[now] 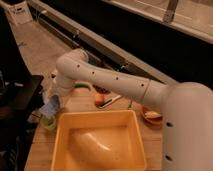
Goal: Place sponge in plastic cup
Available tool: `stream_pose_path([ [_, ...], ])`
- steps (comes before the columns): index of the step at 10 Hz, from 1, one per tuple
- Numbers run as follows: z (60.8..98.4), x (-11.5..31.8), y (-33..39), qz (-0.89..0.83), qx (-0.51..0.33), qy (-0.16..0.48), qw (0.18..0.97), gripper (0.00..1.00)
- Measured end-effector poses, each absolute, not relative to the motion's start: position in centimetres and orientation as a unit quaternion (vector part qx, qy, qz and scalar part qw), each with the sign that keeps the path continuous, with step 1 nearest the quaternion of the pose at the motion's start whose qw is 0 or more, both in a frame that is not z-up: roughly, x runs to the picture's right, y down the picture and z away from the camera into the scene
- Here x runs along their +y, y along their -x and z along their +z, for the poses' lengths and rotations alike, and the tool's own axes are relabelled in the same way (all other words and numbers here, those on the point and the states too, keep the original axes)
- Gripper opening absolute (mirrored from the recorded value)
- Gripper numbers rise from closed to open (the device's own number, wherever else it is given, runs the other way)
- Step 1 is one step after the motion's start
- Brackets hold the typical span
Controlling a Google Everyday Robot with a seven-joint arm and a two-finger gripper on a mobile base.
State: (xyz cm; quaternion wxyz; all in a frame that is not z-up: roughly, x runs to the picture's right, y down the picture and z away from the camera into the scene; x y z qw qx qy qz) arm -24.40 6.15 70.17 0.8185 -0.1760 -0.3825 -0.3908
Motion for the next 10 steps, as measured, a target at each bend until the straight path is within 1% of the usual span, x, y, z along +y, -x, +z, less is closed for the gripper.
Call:
stream_pose_path([
  [2, 71.2, 8.9, 27.0, -0.395, -0.401, 0.195, 0.803, 0.00],
  [5, 71.7, 11.2, 28.9, -0.400, -0.422, 0.217, 0.784, 0.00],
  [7, 71.9, 11.8, 29.8, -0.407, -0.426, 0.225, 0.776, 0.00],
  [10, 72.9, 11.5, 29.7, -0.407, -0.417, 0.234, 0.778, 0.00],
])
